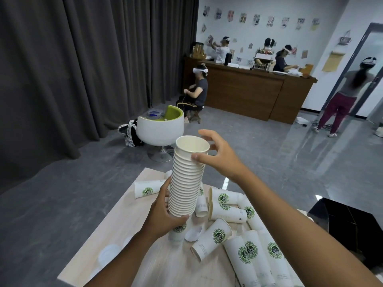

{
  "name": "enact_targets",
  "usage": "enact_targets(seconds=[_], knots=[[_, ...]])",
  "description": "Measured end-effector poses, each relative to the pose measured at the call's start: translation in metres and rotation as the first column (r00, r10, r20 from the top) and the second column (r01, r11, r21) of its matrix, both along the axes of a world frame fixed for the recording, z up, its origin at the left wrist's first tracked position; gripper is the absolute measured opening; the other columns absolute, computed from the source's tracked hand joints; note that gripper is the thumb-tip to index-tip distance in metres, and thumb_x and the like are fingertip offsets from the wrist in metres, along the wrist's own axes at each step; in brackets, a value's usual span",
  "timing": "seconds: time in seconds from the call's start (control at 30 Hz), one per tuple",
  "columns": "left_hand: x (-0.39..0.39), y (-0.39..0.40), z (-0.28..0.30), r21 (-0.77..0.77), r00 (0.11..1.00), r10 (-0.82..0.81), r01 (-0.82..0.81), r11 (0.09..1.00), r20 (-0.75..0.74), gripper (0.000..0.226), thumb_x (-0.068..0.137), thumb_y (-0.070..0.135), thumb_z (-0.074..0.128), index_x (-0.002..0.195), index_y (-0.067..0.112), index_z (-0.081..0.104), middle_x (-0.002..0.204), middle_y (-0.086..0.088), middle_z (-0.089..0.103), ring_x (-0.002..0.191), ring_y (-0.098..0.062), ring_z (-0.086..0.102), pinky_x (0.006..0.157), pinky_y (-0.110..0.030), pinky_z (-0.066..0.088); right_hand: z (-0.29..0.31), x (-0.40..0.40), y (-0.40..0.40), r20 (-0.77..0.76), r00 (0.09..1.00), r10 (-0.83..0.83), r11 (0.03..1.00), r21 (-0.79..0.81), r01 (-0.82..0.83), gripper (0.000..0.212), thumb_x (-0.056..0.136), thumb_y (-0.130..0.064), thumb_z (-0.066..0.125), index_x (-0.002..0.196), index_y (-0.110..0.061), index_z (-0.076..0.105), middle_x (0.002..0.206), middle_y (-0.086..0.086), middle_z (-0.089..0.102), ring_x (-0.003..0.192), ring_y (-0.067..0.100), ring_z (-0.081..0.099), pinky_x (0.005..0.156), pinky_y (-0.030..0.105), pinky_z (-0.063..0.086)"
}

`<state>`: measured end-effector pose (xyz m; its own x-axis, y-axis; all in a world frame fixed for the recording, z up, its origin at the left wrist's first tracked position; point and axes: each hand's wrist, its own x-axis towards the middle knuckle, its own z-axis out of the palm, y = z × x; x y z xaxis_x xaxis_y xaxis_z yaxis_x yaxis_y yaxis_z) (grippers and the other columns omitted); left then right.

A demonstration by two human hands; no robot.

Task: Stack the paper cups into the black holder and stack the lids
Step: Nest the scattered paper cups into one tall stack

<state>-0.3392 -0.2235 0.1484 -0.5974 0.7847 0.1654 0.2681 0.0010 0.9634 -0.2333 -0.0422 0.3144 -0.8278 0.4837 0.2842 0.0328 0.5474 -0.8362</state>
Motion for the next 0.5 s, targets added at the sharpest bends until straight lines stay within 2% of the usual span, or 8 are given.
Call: enact_targets(seconds=[0.1, 0.2, 0.37, 0.5], knots=[[0.0, -0.004, -0.005, 0.004, 0.999, 0.015, -0.015, 1.0, 0.029, 0.117, 0.052, 0.034, 0.094, 0.144, 0.056, 0.026, 0.134, 0.023, 0.051, 0.12, -0.01, 0.064, 0.096, -0.032, 0.059, -0.005, -0.002, -0.005, 0.014, 1.0, 0.01, 1.0, 0.011, -0.01, 0.064, 0.081, -0.046, 0.08, 0.138, -0.032, 0.055, 0.135, -0.009, 0.056, 0.114, 0.01, 0.059, 0.084, 0.017, 0.048], [-0.003, -0.01, -0.012, -0.019, 0.999, 0.02, -0.019, 1.0, 0.029, 0.12, 0.054, 0.033, 0.097, 0.142, 0.066, 0.023, 0.138, 0.024, 0.049, 0.121, -0.01, 0.063, 0.092, -0.028, 0.06, -0.017, -0.007, -0.013, 0.055, 0.998, 0.033, 0.999, 0.035, -0.035, 0.053, 0.084, -0.036, 0.084, 0.131, -0.03, 0.061, 0.135, -0.008, 0.055, 0.113, 0.007, 0.058, 0.089, 0.024, 0.047], [-0.009, -0.02, -0.019, -0.048, 0.999, 0.035, -0.033, 0.998, 0.032, 0.122, 0.061, 0.022, 0.099, 0.139, 0.074, 0.022, 0.139, 0.025, 0.048, 0.119, -0.006, 0.064, 0.087, -0.025, 0.06, -0.032, 0.0, -0.02, 0.001, 0.999, 0.038, 0.997, -0.063, -0.038, 0.076, 0.082, -0.036, 0.085, 0.146, -0.039, 0.044, 0.139, -0.014, 0.053, 0.113, 0.008, 0.062, 0.089, 0.026, 0.056], [-0.005, -0.029, -0.03, -0.075, 0.997, 0.053, -0.049, 0.996, 0.057, 0.12, 0.061, 0.019, 0.1, 0.132, 0.079, 0.024, 0.135, 0.029, 0.05, 0.116, 0.0, 0.063, 0.085, -0.022, 0.06, -0.059, 0.028, -0.015, -0.086, 0.995, -0.053, 0.974, -0.223, 0.032, 0.074, 0.081, -0.045, 0.081, 0.145, -0.041, 0.046, 0.135, -0.005, 0.059, 0.106, 0.019, 0.067, 0.092, 0.036, 0.059]])
